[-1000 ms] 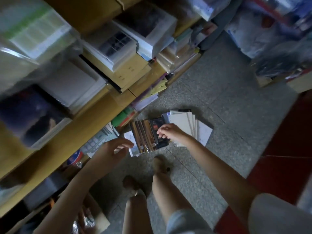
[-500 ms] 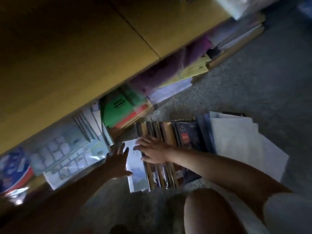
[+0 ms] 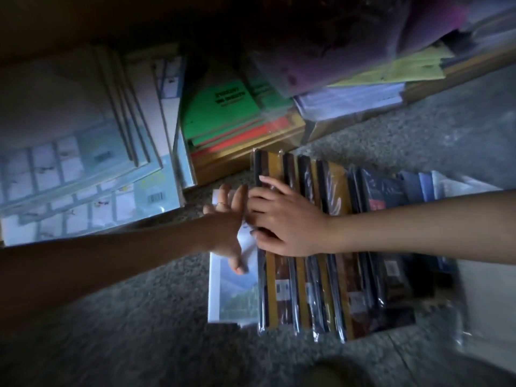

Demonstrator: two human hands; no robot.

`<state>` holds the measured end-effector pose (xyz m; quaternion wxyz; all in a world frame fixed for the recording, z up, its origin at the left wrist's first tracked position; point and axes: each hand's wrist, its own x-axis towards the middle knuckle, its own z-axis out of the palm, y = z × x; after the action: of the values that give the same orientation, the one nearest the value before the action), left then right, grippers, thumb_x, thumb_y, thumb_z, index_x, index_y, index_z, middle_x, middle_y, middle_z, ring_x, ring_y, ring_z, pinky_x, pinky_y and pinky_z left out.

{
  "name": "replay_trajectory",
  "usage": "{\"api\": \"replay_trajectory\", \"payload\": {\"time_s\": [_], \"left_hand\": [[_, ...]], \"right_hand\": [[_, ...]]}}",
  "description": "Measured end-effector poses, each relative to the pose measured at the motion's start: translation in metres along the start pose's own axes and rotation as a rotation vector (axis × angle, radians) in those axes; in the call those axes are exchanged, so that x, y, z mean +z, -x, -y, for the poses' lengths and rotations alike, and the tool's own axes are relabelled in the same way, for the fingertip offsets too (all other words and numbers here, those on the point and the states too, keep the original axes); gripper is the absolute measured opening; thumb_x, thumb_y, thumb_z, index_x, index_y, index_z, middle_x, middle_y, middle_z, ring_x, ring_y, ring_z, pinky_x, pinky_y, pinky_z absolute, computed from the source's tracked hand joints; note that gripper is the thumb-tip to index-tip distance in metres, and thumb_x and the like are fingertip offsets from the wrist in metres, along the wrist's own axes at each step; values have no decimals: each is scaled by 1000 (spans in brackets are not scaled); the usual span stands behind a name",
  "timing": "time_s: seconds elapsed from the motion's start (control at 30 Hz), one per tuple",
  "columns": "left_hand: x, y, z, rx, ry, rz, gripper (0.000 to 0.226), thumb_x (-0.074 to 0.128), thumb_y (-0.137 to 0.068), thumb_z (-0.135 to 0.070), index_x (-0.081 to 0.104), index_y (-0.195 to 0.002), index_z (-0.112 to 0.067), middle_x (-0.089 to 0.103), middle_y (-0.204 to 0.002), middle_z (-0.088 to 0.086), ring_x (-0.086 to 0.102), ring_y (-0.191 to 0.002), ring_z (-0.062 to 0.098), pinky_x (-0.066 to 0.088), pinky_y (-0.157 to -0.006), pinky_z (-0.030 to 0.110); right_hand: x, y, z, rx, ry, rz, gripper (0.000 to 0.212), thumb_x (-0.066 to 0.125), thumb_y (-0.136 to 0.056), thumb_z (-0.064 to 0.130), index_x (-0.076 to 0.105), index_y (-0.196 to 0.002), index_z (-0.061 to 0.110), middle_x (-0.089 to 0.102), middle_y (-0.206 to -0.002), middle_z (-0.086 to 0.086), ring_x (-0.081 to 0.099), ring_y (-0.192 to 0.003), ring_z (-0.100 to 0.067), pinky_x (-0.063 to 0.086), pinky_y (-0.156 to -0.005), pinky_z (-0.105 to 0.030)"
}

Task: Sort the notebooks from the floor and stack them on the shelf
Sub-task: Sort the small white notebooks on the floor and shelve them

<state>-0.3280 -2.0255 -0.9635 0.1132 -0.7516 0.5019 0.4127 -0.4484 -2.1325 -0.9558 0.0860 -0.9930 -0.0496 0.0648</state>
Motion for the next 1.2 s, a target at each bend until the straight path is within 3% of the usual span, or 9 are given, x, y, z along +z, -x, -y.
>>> {"api": "replay_trajectory", "payload": {"time_s": [0.13,0.27,0.4,0.53,0.6,0.7,0.9,1.1,1.2], "left_hand": [[12,9,3,56,105,-170,147,88,-56,-37,-28,-143,-13,-32,-150,8,-12,-143,36,14,-115,49],[25,20,5,20,204,-240,142,87,-59,-37,-26,-144,-23,-41,-146,6,21,-137,45,31,-108,49],[40,14,13,20,355,-313,146,89,-56,-31,-28,-143,-29,-38,-146,-3,21,-138,43,34,-107,48],[47,25,6,-36,565,-430,142,87,-59,-17,-27,-143,-24,-16,-153,10,19,-140,34,26,-110,40],[55,25,6,-153,863,-395,142,89,-49,-15,-13,-147,-19,7,-152,20,23,-138,34,28,-112,44],[76,29,16,-97,1476,-225,113,87,-34,-22,37,-133,-1,57,-123,24,60,-108,33,53,-87,47],[70,34,14,-66,1873,89,50,75,-66,-21,62,-113,-7,69,-93,13,67,-71,24,57,-64,33],[54,17,15,-144,1881,151,46,68,-70,-46,59,-98,-10,62,-78,11,64,-61,26,56,-56,35],[52,7,8,-147,1483,10,98,83,-57,-53,41,-134,-8,56,-124,16,61,-107,33,50,-93,50]], "right_hand": [[-8,-6,3,-3,33,-35,28,44,-82,32,67,-74,19,57,-77,5,53,-98,-20,16,-116,-45],[-27,-11,16,67,163,295,36,42,-85,36,71,-79,16,59,-77,6,48,-101,-16,7,-117,-43],[-20,7,14,79,186,294,39,36,-87,32,71,-88,15,59,-87,4,46,-103,-16,2,-118,-41],[-32,17,14,113,191,257,45,27,-85,29,70,-89,17,60,-94,4,45,-107,-16,1,-119,-40],[-30,21,16,138,187,198,62,11,-75,35,70,-85,18,60,-94,5,46,-109,-15,2,-118,-39],[-21,24,20,184,151,127,64,9,-69,35,69,-76,16,58,-87,4,51,-106,-15,7,-117,-40],[-10,30,16,178,-12,-22,25,25,-76,27,39,-57,23,31,-67,13,42,-91,-7,15,-116,-42],[-15,31,16,186,-24,-7,25,27,-76,28,37,-54,25,32,-62,13,49,-90,-9,15,-116,-42],[-26,39,12,205,8,-17,26,26,-75,31,37,-52,25,33,-60,13,47,-88,-7,11,-117,-42]]}}
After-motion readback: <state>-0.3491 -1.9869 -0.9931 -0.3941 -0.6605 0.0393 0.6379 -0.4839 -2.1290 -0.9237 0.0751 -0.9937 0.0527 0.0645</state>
